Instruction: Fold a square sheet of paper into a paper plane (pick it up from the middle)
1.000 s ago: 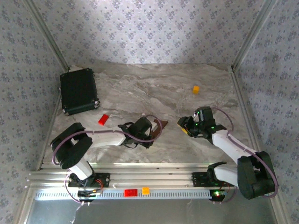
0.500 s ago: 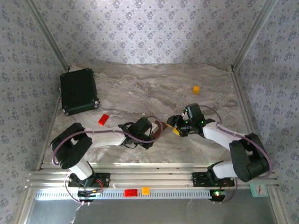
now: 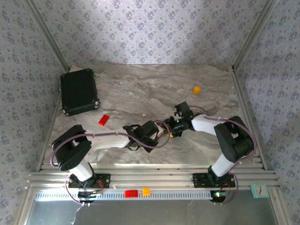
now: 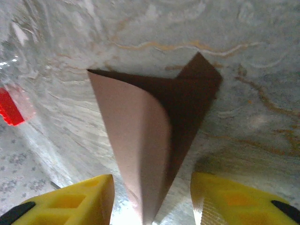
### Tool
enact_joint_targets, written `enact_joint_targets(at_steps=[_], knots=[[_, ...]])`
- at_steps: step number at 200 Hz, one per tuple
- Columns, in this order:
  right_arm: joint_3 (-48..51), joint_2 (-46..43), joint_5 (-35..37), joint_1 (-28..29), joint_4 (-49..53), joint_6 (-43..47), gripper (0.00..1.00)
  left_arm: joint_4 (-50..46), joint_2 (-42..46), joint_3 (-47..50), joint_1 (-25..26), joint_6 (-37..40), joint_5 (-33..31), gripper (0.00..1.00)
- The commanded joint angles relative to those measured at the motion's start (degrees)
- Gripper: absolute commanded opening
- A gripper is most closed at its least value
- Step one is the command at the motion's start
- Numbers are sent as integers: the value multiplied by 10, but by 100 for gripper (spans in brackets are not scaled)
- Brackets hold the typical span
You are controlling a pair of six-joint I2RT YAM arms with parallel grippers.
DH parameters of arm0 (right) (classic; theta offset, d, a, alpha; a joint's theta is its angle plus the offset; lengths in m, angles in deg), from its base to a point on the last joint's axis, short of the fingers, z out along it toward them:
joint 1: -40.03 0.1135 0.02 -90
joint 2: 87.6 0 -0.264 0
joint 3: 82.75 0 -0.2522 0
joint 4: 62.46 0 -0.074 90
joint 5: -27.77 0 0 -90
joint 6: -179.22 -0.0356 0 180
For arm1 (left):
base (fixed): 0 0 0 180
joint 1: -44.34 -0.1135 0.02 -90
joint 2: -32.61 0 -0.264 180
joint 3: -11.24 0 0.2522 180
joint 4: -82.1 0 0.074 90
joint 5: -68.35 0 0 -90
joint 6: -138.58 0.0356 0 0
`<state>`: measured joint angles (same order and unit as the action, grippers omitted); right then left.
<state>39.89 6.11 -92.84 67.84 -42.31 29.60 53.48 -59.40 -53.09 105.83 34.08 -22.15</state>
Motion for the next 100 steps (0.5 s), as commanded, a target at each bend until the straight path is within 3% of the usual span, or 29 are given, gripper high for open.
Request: enact_joint_targets(at_steps=[1,52,100], knots=[[-17,7,-16,3,24,-3,44,-39,-9,-21,13,29,-48,4],[-18,-2,-14,2,37,2,42,-77,-33,-46,33,51,-93,5],[-14,-10,-14,0,45,5,33,-80,-38,-52,38,50,-113,5]])
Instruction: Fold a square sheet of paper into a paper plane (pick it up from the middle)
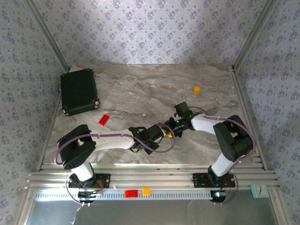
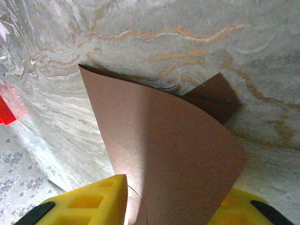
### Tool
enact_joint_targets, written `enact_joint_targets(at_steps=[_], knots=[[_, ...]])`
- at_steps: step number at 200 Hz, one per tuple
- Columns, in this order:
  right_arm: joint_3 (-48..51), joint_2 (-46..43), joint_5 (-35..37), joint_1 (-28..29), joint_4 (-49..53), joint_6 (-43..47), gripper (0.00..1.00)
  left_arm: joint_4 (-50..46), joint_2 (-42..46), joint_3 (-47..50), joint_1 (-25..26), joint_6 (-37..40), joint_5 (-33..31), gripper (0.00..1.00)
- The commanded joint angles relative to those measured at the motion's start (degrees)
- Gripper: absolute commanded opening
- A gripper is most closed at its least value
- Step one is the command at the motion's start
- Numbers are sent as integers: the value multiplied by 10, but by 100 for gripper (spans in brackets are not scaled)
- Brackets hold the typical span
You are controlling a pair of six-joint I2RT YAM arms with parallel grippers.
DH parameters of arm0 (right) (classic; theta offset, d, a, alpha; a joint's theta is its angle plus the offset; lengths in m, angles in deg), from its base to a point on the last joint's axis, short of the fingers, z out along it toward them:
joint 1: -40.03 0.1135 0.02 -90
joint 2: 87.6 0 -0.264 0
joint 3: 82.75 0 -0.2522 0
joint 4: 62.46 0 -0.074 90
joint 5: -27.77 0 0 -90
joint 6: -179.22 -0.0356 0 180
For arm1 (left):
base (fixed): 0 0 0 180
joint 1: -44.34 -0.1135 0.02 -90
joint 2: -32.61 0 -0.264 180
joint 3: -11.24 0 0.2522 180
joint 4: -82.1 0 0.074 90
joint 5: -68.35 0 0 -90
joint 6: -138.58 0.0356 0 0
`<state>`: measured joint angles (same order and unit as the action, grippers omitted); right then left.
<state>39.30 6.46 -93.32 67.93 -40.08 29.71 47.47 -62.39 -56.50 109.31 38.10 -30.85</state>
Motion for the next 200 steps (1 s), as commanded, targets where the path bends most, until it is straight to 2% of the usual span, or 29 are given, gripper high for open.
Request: enact_joint_targets(at_steps=[1,57,110,200], knots=[[-8,-14,-10,0,23,3,33,-21,-8,-18,3,10,-26,5],[-5,-29,-7,1,24,-2,23,-26,-10,-20,7,17,-43,8],[1,-32,-8,0,15,-10,4,-34,-22,-28,13,35,-57,17],[10,-42,-14,-2,0,-14,0,-27,-21,-22,16,36,-81,23]])
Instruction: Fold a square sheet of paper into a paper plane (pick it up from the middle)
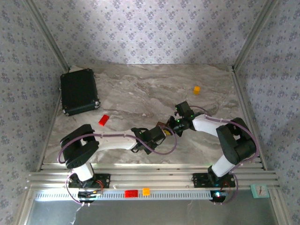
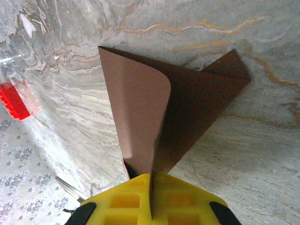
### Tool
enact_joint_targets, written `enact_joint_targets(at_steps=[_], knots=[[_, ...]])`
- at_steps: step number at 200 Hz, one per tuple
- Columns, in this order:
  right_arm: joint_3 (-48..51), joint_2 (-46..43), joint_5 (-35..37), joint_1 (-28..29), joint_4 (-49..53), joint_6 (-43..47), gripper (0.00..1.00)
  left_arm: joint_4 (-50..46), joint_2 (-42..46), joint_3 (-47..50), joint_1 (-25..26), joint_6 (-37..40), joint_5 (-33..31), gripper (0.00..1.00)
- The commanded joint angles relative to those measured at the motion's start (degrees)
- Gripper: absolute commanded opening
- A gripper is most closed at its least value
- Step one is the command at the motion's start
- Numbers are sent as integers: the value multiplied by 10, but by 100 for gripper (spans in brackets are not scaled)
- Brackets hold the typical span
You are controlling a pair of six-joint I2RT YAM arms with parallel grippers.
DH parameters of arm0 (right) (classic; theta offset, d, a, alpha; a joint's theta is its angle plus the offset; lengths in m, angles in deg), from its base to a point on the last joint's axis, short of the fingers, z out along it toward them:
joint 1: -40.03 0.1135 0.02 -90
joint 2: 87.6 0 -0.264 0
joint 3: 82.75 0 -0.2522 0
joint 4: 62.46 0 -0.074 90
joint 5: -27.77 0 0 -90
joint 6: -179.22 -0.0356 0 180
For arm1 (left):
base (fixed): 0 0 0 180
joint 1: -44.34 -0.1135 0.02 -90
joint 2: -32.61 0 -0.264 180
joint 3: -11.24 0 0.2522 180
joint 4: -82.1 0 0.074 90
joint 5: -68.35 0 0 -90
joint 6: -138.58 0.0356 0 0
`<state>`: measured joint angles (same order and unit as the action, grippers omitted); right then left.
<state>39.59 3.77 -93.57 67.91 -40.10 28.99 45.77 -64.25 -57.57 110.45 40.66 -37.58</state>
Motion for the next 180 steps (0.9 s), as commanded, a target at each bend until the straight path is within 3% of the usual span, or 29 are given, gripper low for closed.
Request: enact_joint_targets(at_steps=[1,180], knots=[[7,-15,-12,-2,1,-7,0,-11,-3,-12,5,11,-13,23],[10,-12,-15,-3,-6,-6,0,2,-10,-3,7,7,-29,21]])
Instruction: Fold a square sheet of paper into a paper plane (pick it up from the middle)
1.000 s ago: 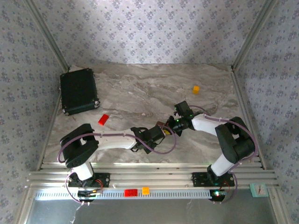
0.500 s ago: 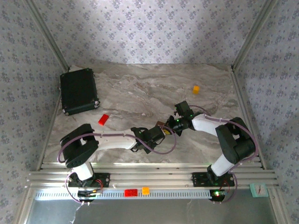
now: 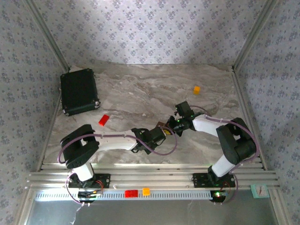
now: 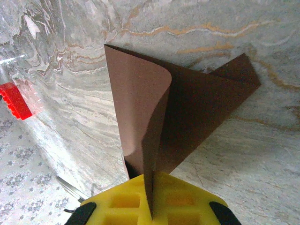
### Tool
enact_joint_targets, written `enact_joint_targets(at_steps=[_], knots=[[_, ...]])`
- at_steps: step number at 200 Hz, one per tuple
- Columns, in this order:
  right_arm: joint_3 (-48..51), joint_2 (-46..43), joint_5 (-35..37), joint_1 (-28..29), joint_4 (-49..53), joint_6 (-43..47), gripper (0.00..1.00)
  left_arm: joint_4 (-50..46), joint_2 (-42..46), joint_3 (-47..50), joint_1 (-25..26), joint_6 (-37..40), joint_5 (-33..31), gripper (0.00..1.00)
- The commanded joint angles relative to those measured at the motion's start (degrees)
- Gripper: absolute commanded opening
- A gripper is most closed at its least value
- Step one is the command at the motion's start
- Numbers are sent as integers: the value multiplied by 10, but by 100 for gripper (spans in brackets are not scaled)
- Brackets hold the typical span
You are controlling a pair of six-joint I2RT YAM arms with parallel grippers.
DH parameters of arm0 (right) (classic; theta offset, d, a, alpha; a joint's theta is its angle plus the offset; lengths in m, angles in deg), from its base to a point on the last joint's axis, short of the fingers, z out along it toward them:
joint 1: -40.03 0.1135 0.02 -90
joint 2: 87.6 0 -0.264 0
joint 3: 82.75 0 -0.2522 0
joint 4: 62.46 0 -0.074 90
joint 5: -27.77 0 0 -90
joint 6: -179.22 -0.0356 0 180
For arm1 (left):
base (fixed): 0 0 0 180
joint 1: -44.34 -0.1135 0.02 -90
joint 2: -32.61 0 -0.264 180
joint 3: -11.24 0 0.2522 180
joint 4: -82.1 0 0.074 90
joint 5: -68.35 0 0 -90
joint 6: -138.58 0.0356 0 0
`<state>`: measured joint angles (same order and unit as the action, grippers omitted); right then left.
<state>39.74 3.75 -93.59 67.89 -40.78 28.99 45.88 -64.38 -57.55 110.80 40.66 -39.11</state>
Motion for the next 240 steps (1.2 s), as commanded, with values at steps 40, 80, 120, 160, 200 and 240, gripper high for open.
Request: enact_joint_targets(at_steps=[40,80,120,160,200,240], knots=[[8,-12,-16,-3,0,-4,0,2,-8,-1,3,8,-14,16],[9,-12,-16,-4,-1,-5,0,5,-7,-1,3,7,-15,7],[7,-25,-12,-7,1,3,6,6,-7,-2,3,7,-6,0],[2,-82,33,-39,81,49,40,12,-4,-4,-6,-7,40,0],[53,-185,61,-115,123,71,47,41,9,5,-54,-48,178,0],[112,-278,62,-169,115,60,49,80,14,20,-104,-77,302,0]])
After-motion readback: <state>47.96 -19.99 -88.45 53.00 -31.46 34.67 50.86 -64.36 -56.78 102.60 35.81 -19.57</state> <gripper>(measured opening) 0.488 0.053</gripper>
